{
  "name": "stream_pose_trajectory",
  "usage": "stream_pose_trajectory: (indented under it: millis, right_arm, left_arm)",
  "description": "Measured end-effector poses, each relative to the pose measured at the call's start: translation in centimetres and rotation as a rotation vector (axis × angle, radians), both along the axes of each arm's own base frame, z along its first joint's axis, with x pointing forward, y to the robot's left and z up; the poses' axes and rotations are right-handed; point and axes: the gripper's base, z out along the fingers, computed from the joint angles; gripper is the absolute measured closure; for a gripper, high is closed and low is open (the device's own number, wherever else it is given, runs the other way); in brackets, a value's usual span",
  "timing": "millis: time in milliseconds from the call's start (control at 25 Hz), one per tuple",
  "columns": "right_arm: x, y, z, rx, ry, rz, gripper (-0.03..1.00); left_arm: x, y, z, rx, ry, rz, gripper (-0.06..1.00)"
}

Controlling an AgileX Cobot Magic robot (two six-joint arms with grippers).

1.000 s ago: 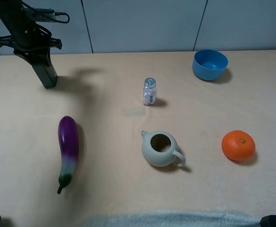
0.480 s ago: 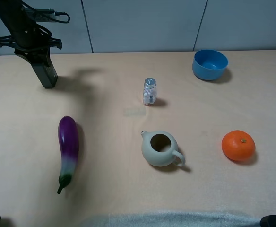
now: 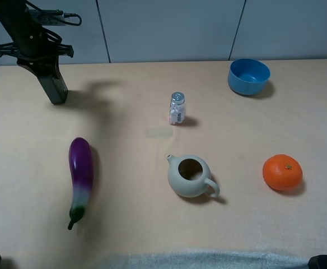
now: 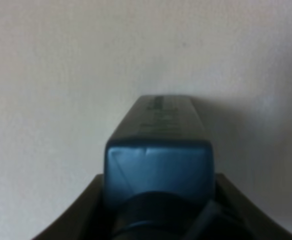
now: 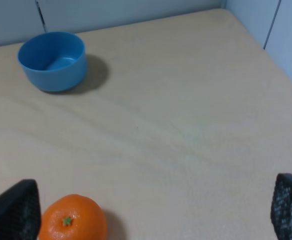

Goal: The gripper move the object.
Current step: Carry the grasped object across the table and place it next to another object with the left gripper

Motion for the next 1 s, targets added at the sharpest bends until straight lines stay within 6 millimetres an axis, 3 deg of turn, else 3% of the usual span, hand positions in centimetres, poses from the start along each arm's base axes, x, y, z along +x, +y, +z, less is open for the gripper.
stream_pose_trajectory:
  millis: [280,680,1000]
  right_arm:
    - [0.0,0.0,0.0,0.000,0.000,0.000,0.28]
    - [0.0,0.0,0.0,0.000,0.000,0.000,0.28]
    - [0.0,0.0,0.0,0.000,0.000,0.000,0.28]
  left_arm:
    - [0.4,0.1,4.3,0.001,-0.060,0.003,0.53]
    - [0.5,-0.2,7.3,0.025,-0.016,-0.027,0.53]
    - [-0.1,-4.3,7.6,-0.013,0.010,-0.131,0.53]
